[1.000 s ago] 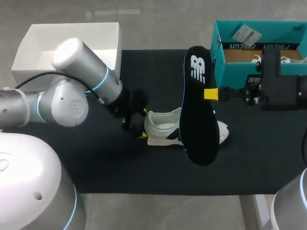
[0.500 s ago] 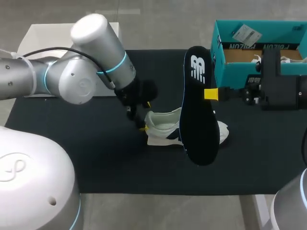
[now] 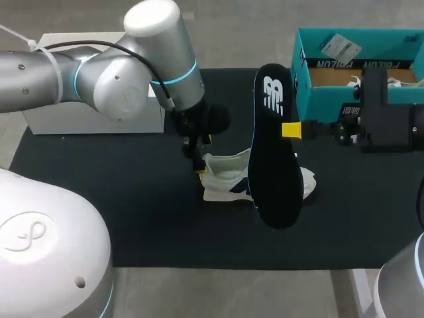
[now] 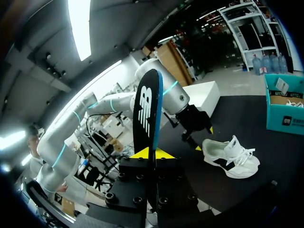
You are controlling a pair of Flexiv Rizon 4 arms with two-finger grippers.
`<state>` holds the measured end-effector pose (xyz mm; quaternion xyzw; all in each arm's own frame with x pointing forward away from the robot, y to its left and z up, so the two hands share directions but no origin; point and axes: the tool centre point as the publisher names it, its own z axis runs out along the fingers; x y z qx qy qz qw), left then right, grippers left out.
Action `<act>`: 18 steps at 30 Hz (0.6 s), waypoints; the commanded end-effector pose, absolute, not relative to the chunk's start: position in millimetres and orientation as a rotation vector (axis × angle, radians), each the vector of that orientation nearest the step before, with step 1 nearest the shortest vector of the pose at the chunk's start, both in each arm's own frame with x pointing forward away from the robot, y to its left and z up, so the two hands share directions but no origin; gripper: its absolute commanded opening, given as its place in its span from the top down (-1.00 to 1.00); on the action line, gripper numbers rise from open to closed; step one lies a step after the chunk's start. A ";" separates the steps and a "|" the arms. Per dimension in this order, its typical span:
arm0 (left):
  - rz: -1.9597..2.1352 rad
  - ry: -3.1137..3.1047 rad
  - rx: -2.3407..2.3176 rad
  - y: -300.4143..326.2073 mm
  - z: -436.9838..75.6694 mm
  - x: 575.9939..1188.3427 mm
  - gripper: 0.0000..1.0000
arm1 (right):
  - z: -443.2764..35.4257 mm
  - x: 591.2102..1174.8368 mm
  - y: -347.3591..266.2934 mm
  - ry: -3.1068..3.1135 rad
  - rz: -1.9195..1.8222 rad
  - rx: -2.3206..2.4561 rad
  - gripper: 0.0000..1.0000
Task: Take the shoe out of the shoebox, open the shoe tongue, remove and reinsert the insole, then place the shoe into the shoebox
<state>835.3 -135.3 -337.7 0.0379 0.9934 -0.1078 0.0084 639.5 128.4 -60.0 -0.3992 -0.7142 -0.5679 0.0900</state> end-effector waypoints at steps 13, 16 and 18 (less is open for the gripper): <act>-0.227 3.074 0.111 -146.8 -330.8 821.5 -1.00 | -59.0 632.4 131.3 -2.124 -1.695 -1.202 1.00; -0.227 3.074 0.111 -146.8 -330.8 821.5 -1.00 | -59.0 632.4 131.3 -2.124 -1.695 -1.202 1.00; -0.227 3.074 0.111 -146.8 -330.8 821.5 -1.00 | -59.0 632.4 131.3 -2.124 -1.695 -1.202 1.00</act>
